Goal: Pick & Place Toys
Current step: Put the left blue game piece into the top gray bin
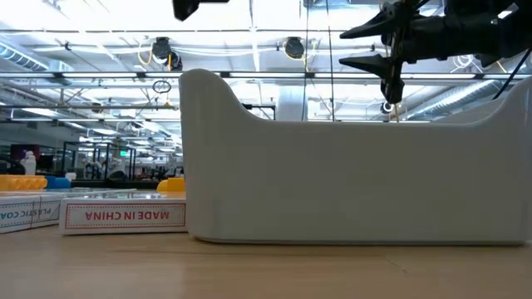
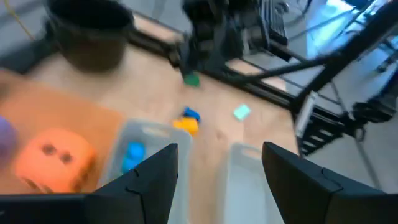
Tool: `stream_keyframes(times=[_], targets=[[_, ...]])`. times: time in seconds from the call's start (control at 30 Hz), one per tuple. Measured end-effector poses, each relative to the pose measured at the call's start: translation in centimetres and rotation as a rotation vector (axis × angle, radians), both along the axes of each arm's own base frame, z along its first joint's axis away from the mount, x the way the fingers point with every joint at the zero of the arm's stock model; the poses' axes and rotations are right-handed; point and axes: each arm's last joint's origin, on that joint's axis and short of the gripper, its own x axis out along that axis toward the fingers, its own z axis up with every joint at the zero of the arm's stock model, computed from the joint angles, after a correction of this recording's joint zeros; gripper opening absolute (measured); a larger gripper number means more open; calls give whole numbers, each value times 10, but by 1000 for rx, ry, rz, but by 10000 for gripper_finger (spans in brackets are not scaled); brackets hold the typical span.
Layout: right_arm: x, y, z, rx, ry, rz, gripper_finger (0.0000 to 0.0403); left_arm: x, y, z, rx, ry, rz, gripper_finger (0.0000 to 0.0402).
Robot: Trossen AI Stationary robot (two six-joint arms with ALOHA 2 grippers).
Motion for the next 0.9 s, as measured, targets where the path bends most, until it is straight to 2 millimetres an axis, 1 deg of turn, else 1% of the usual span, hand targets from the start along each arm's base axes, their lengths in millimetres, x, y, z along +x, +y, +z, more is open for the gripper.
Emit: stream_keyframes(times=[0.1, 0.2, 0.3, 0.4, 0.5, 0.6, 0.77, 0.9], targets=[[0, 0, 2, 29, -22, -26, 166, -5, -15, -28, -71, 53, 3, 234], [0, 0, 6, 69, -69, -70, 166, -14, -28, -50, -103, 148, 37, 234], [-1, 2, 10, 79, -122, -106, 166, -27, -37, -68, -97, 292, 98, 234], [-1, 4, 12, 79, -140, -110, 166, -42, -43, -82, -65, 488, 151, 234], [-1, 7, 12, 79, -137, -96, 166, -60, -45, -92, -71, 687, 213, 234], [1, 9, 9, 77, -118, -85, 166, -76, -43, -98, -55, 851, 302, 234], [9, 11, -2, 85, -64, -76, 166, -94, -33, -101, 62, 1001, 461, 234], [15, 12, -11, 126, -25, -77, 166, -100, -23, -105, 32, 1089, 496, 234]])
